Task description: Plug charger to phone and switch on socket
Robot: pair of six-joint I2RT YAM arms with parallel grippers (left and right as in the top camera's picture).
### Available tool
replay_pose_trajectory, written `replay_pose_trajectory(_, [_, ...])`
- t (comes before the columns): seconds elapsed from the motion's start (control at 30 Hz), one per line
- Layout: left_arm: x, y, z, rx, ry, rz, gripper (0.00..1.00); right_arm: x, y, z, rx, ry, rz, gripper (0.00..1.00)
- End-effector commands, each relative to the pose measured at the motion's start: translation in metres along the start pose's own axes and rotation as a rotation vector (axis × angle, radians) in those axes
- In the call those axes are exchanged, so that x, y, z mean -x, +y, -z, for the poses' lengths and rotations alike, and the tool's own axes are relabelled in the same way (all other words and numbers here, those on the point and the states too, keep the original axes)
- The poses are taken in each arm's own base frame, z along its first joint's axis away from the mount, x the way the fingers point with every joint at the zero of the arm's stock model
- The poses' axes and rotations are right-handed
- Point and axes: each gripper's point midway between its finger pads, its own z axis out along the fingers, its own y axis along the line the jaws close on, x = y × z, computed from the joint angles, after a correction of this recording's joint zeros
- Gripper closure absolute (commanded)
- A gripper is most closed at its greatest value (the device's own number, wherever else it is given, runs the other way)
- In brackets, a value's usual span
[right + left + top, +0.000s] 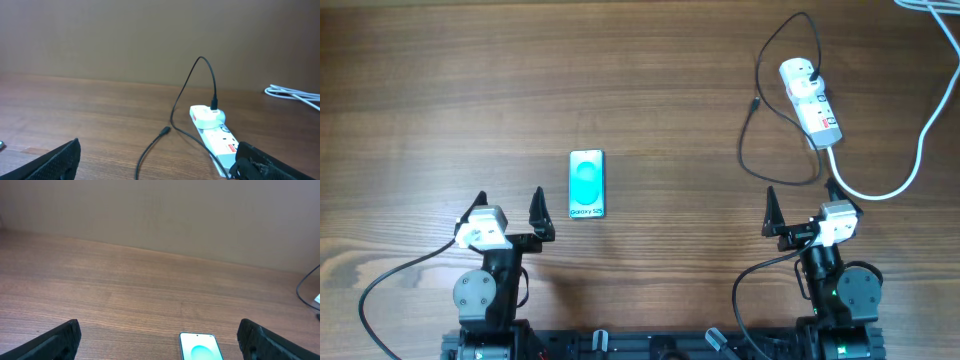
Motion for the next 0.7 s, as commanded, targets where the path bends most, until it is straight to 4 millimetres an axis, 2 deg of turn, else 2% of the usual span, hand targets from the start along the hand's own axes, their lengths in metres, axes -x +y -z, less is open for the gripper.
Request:
replay_pose_trajectory(0.0, [-0.001,-0.001,0.0,-0.009,0.0,-0.019,0.0,0.002,-0.003,0.001,-0.015,-0.011,0.014,0.0])
replay_pose_trajectory(0.43, [-0.001,-0.008,0.0,-0.052,0.001,-0.019,0.0,0.002,-0.003,0.001,-0.015,-0.011,0.014,0.0])
replay_pose_trajectory(0.67, [0.018,-0.015,0.005,-0.073,-0.032,-0.022,0.0,0.002,-0.003,0.001,-0.015,-0.012,0.015,0.0])
